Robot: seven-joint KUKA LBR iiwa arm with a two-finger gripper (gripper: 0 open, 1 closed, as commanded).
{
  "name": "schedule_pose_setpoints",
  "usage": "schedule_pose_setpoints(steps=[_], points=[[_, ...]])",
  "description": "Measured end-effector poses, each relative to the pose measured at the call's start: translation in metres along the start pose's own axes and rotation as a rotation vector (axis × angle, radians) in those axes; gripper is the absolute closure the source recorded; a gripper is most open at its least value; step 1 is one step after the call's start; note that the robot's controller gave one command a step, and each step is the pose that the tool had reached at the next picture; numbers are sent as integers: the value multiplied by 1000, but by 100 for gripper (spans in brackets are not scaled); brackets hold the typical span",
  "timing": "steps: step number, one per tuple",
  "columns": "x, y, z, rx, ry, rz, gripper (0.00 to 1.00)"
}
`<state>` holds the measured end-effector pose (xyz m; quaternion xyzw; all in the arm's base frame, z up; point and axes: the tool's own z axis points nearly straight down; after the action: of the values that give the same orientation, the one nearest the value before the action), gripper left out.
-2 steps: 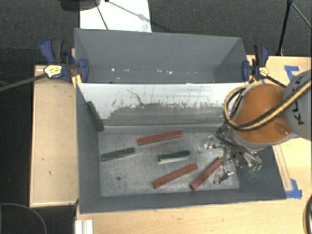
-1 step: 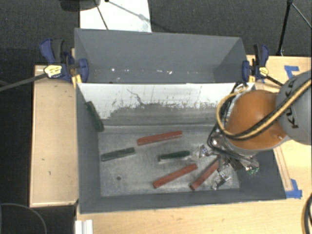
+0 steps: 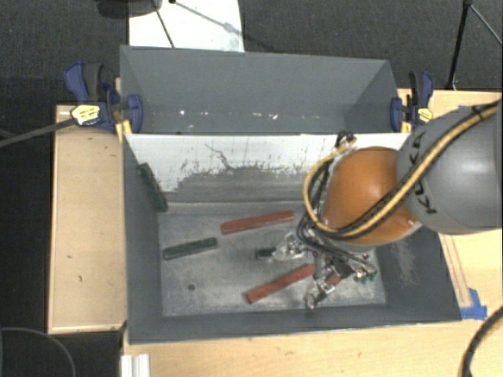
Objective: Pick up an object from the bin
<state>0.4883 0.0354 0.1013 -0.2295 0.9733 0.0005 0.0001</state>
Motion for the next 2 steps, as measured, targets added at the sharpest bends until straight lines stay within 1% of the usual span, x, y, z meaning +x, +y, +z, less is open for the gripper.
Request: schedule_pose_setpoints(steps=[1,2], points=[[27,-60,22,1,-1,-292,0],[44,-100,25,8,-8,-273,100]])
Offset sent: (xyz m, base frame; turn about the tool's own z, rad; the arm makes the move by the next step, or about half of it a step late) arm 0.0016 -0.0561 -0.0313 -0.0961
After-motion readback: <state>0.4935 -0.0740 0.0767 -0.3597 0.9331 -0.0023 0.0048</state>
